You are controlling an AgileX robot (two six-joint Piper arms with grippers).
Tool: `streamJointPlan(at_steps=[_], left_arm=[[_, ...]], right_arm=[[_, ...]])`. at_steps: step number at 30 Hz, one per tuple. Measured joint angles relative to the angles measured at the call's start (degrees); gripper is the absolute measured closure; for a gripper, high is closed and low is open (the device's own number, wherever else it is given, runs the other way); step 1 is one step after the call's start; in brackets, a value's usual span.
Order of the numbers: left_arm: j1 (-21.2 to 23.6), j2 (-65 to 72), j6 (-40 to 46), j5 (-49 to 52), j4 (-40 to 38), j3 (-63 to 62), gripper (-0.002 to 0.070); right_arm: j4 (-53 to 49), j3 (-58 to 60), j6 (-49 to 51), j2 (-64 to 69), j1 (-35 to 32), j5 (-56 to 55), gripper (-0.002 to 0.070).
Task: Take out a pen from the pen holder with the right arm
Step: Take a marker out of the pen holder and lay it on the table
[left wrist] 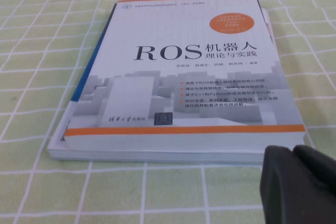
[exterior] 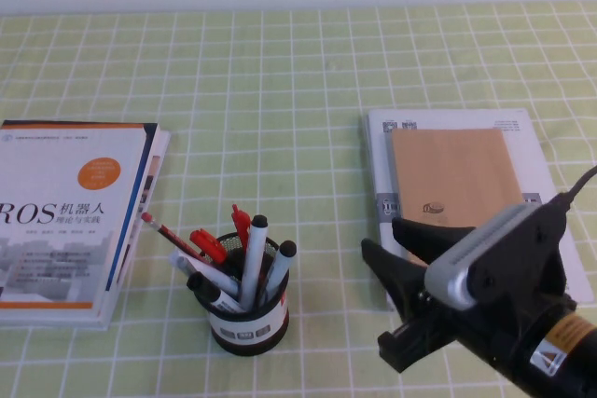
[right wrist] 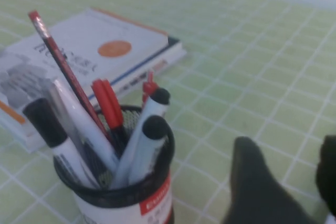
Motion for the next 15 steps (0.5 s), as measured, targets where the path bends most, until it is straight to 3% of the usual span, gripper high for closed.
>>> streamJointPlan(at_steps=[5,15], left_arm=[[0.0,0.0,0.0,0.0,0.0,0.0,0.0681],[0.0,0.0,0.0,0.0,0.0,0.0,0.0681]], right_arm=[[-8.6,2.7,10.8,6.8,1.7,-14.0,0.0302],[-15.0,2.9,22.1,24.5,1.9,-30.8,0.0271]])
